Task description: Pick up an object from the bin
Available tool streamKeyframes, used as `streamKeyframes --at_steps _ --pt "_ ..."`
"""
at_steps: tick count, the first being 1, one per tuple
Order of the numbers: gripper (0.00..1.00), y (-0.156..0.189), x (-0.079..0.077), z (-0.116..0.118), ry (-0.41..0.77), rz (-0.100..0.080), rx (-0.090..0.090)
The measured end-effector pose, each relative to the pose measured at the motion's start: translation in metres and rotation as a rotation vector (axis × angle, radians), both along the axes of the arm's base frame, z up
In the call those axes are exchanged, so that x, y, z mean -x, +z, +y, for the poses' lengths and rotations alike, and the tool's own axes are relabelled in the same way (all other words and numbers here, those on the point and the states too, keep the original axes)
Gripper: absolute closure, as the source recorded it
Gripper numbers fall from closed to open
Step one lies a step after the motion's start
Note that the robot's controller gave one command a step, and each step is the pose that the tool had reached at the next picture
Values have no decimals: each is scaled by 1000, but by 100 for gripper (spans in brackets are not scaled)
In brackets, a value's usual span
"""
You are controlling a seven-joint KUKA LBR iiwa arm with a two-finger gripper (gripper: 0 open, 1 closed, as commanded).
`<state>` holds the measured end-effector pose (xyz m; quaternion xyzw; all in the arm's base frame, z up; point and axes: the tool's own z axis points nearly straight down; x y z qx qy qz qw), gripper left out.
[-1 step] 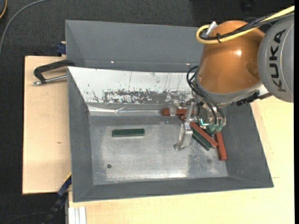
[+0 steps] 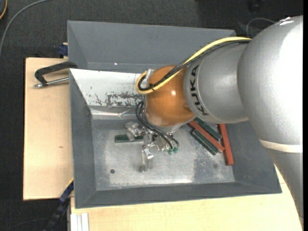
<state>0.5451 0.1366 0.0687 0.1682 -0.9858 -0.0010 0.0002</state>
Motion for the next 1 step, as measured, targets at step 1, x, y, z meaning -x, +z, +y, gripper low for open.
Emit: streamKeyframes --at_steps 1 --pt "0 3 -37 35 -23 -9 -4"
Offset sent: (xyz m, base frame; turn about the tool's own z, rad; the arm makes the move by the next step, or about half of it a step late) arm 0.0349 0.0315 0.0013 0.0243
